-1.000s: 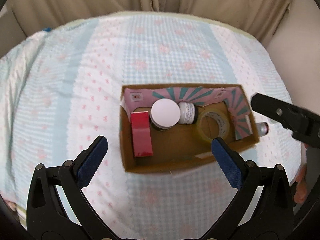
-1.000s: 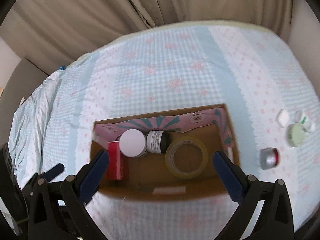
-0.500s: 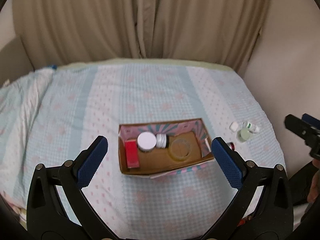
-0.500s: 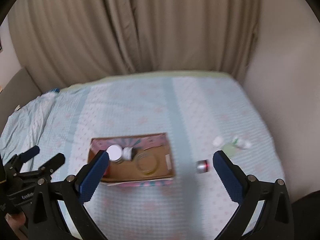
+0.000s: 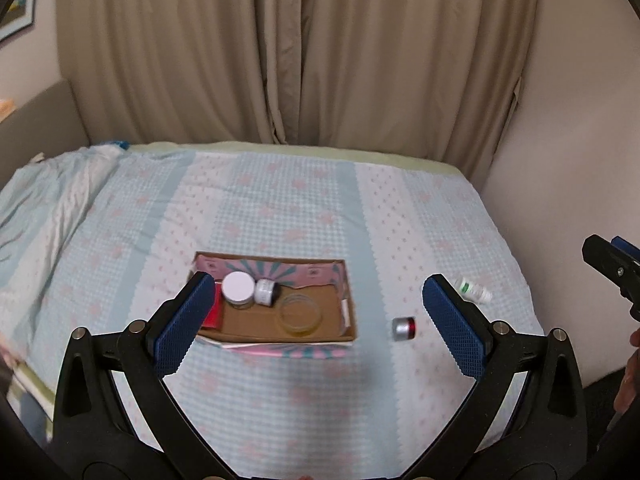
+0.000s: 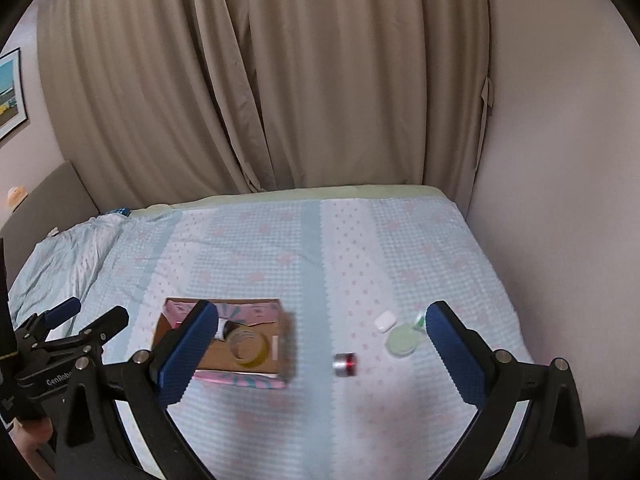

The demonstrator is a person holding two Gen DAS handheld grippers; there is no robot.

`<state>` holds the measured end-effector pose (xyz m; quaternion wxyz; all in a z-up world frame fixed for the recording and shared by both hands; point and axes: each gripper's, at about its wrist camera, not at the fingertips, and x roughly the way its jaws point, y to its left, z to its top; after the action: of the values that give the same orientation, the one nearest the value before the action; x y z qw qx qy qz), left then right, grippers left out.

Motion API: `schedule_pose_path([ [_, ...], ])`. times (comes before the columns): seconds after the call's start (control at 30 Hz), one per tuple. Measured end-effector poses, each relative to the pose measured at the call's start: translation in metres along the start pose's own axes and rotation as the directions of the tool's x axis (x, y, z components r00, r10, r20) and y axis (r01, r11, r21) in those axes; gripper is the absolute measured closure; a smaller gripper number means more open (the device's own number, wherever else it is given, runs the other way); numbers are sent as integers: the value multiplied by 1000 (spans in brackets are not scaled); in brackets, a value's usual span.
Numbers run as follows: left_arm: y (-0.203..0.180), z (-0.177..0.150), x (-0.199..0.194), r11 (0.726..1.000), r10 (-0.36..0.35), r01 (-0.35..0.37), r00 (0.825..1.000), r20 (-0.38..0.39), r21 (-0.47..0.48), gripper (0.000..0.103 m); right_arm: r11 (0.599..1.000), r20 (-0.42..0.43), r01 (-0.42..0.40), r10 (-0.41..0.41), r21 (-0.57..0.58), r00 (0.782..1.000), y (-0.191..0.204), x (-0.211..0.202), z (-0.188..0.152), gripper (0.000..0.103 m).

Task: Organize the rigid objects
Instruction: 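Withdraw both tools from the box toward the remaining items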

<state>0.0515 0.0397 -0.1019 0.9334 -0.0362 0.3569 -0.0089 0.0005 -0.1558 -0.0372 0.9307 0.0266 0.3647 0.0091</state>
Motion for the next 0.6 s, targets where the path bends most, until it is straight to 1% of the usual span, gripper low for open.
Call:
schedule_pose_path([
  [0.07, -24, -6, 3, 1000, 15, -15, 1000, 2, -6, 0, 1000, 8, -7, 7, -25, 1000, -26, 2, 0, 0],
  [0.2, -71, -23, 16, 1000, 20, -21, 999, -26, -23, 0, 999, -6, -28, 28, -36, 1000, -75, 10, -1, 0],
  [0.3, -93, -37, 30, 999, 35, -36, 998, -48, -18, 0, 998, -16, -39, 38, -41, 999, -105, 21, -6, 0],
  [0.4, -114, -56, 53, 999, 36, -37, 996, -78, -19, 0, 998, -22, -41, 40, -44, 999, -124, 37, -14, 0],
  [0.47, -124, -67, 66, 999, 40, -41, 996, -79, -13, 0, 999, -30, -33, 32, -35, 999, -133, 52, -22, 0],
  [0.57, -139, -90, 99, 1000, 24, -24, 996, -83, 2, 0, 999, -33, -31, 30, -14, 999, -147, 71, -34, 0],
  [0.6, -146, -100, 116, 1000, 21, -20, 995, -95, 13, 0, 1000, -33, -22, 21, -10, 999, -150, 82, -41, 0],
])
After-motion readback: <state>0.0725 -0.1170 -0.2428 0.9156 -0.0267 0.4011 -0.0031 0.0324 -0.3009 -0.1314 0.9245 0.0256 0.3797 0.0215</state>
